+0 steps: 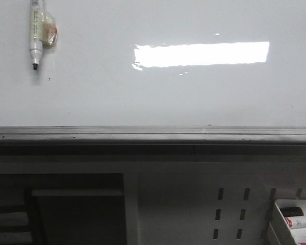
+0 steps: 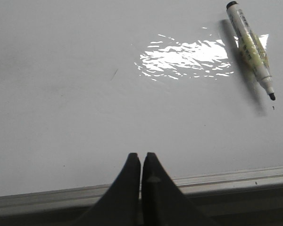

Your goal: Write number 4 on whiteboard

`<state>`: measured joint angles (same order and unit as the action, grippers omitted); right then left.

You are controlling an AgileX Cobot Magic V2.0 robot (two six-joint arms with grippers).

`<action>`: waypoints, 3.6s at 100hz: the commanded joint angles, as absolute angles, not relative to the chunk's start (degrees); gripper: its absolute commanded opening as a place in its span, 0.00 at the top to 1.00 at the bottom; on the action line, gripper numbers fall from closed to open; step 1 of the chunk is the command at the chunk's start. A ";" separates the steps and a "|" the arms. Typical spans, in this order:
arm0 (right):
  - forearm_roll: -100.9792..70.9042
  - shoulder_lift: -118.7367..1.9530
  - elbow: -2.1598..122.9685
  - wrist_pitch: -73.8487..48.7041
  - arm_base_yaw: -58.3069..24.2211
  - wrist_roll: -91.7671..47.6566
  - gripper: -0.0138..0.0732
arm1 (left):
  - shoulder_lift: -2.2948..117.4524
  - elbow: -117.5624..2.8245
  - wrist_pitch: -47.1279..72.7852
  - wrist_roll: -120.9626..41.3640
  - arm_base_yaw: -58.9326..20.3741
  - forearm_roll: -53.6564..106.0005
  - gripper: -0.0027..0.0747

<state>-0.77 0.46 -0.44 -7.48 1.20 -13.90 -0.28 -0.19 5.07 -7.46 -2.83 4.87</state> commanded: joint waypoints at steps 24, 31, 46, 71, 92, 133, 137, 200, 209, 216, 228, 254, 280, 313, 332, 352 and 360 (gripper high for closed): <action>-0.34 1.70 -1.65 -3.42 1.49 -13.90 0.92 | -1.87 1.47 1.11 -6.74 -2.78 5.35 0.99; -0.34 1.70 -1.65 -3.42 1.49 -13.90 0.92 | -1.87 1.47 1.11 -6.74 -2.78 5.35 0.99; -0.34 1.70 -1.65 -3.42 1.49 -13.90 0.92 | -1.87 1.47 1.11 -6.74 -2.78 5.35 0.99; -0.34 1.70 -1.65 -3.42 1.49 -13.90 0.92 | -1.87 1.47 1.11 -6.74 -2.78 5.35 0.99; -0.34 1.70 -1.65 -3.42 1.49 -13.90 0.92 | -1.87 1.47 1.11 -6.74 -2.78 5.35 0.99; -2.70 1.70 -1.65 -3.42 1.49 -13.90 0.92 | -1.87 1.47 1.11 -6.74 -2.78 5.47 0.99; -3.38 1.70 -1.65 -3.42 1.49 -13.90 0.92 | -1.87 1.47 1.11 -6.74 -2.78 6.16 0.99; -34.20 1.70 -1.54 2.61 1.49 -13.90 0.92 | -1.87 0.81 -3.22 -6.74 -2.78 42.10 0.99; -37.24 1.70 0.40 1.21 1.49 -13.90 0.92 | -1.87 -0.36 -3.10 -6.74 -2.78 42.83 0.99; -37.13 1.59 2.98 -2.14 1.49 -14.17 0.91 | -1.87 -2.32 -1.09 -6.86 -2.78 42.14 0.99; -35.39 -1.21 8.69 -9.85 1.49 -17.86 0.91 | 0.51 -8.18 4.47 -6.86 -2.78 36.73 0.99; -32.34 -18.73 22.17 -21.53 1.49 -18.62 0.91 | 15.90 -22.60 15.99 -7.28 -2.78 20.64 0.99; -32.34 -31.13 29.47 -27.32 1.49 -18.62 0.91 | 26.59 -29.52 20.53 -11.62 -2.78 21.12 0.99; -32.56 -33.72 31.16 -25.69 1.35 -18.62 0.53 | 35.10 -30.07 19.12 -31.53 -2.78 45.09 0.60; -32.56 -33.72 31.16 -24.91 1.35 -18.62 0.36 | 40.10 -30.07 19.84 -50.96 -2.78 68.04 0.42; -32.56 -33.72 31.16 -24.91 1.35 -18.62 0.36 | 46.67 -30.29 23.89 -67.74 -2.78 87.63 0.42; -32.56 -33.72 31.16 -24.91 1.35 -18.62 0.36 | 49.42 -31.50 27.01 -71.75 -2.78 91.20 0.42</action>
<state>-31.86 -33.12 29.16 -28.83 1.20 -17.91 47.03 -28.51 24.06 -66.03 -2.83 83.79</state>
